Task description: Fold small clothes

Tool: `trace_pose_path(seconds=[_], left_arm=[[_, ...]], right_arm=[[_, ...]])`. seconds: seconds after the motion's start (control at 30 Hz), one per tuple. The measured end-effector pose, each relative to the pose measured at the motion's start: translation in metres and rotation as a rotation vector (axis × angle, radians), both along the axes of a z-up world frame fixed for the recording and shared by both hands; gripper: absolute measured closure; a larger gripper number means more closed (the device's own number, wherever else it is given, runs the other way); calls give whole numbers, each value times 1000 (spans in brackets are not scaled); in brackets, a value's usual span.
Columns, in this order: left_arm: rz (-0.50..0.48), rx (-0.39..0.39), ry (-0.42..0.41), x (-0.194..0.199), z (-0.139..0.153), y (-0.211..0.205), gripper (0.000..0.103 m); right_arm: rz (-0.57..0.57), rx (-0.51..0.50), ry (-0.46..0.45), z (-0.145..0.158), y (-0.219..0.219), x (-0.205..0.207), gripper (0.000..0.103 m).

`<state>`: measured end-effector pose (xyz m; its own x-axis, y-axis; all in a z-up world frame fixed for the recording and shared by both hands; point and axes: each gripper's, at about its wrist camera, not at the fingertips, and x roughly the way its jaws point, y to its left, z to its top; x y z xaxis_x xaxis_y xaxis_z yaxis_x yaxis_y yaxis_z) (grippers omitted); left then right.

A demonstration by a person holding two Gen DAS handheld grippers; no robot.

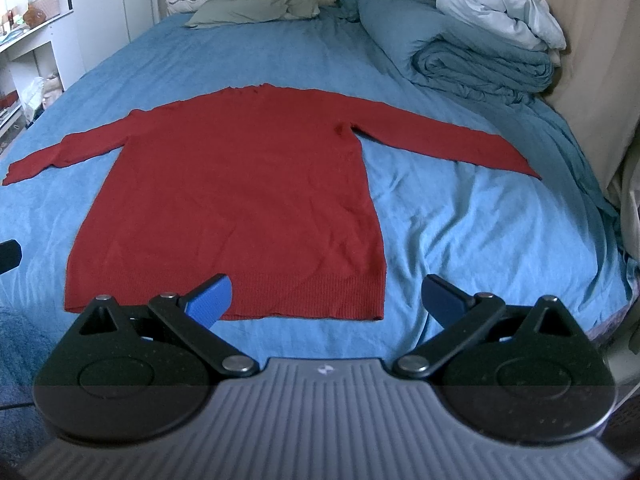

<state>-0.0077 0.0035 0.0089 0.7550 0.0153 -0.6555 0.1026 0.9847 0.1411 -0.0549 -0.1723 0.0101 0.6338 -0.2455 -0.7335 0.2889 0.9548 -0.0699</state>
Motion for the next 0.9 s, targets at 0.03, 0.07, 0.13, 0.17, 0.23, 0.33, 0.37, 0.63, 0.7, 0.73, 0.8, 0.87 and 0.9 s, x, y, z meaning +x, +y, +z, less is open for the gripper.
trace_pose_path(seconds=[0.03,0.07,0.13,0.17,0.23,0.33,0.37,0.63,0.7,0.73,0.8,0.87,0.9], left_arm=[[4,1,-3,1,1,0,0],[10,-2,-2,4,3,1,0],[10,-15,-14,11,10,2,0],[9,-16,-25,14,15,0,0],[0,-12,-54,23,24,-5,0],[-24,-19,-89,42,34,-18,0],[-39,-32,-91,51,35,-25,0],[-137,-40,-65,128,19,-90,0],[-156,-47,-45,148,10,-104,0],[-167,-52,-33,161,4,-114,0],[-181,-60,-14,179,-7,-127,0],[-201,-67,4,198,-19,-143,0],[-209,-70,10,205,-24,-149,0]], right_arm=[[5,8,-3,1,0,0,0],[9,19,-11,3,0,0,0],[10,26,-26,8,0,0,0],[13,25,-34,11,-1,1,0],[16,6,-65,18,-4,3,0],[-12,-46,-122,28,-16,11,0],[-25,-58,-138,30,-22,15,0],[-159,-80,-242,25,-127,70,0],[-202,-88,-260,15,-158,84,0],[-228,-96,-273,9,-176,93,0],[-270,-102,-282,-8,-208,109,0],[-312,-93,-283,-27,-241,123,0],[-336,-85,-283,-38,-259,131,0]])
